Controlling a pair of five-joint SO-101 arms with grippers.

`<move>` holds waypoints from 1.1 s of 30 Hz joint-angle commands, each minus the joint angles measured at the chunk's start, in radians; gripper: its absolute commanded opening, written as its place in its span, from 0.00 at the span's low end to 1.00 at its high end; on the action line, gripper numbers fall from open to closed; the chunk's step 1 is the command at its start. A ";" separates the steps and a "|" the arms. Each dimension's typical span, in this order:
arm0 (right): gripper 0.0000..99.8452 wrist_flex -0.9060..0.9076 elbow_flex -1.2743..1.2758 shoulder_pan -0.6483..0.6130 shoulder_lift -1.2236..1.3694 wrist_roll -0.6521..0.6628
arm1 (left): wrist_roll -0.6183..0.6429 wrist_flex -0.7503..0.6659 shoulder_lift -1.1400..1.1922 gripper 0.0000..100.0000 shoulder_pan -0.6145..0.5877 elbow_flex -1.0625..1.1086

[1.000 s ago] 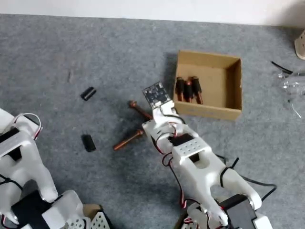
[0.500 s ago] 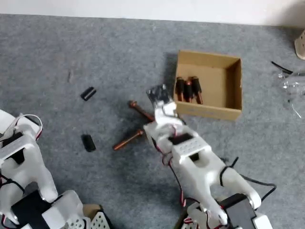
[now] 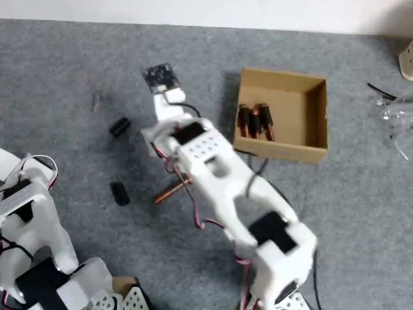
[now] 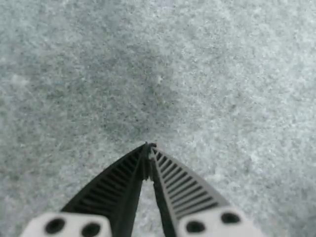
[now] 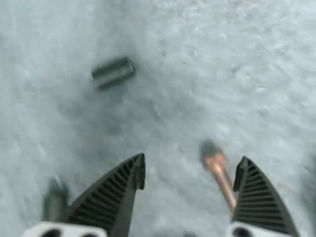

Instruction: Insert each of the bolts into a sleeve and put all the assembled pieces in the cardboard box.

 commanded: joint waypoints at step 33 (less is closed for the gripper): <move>0.26 0.183 -1.395 -0.165 0.972 -0.311 | 0.005 -0.018 -0.042 0.01 -0.005 -0.004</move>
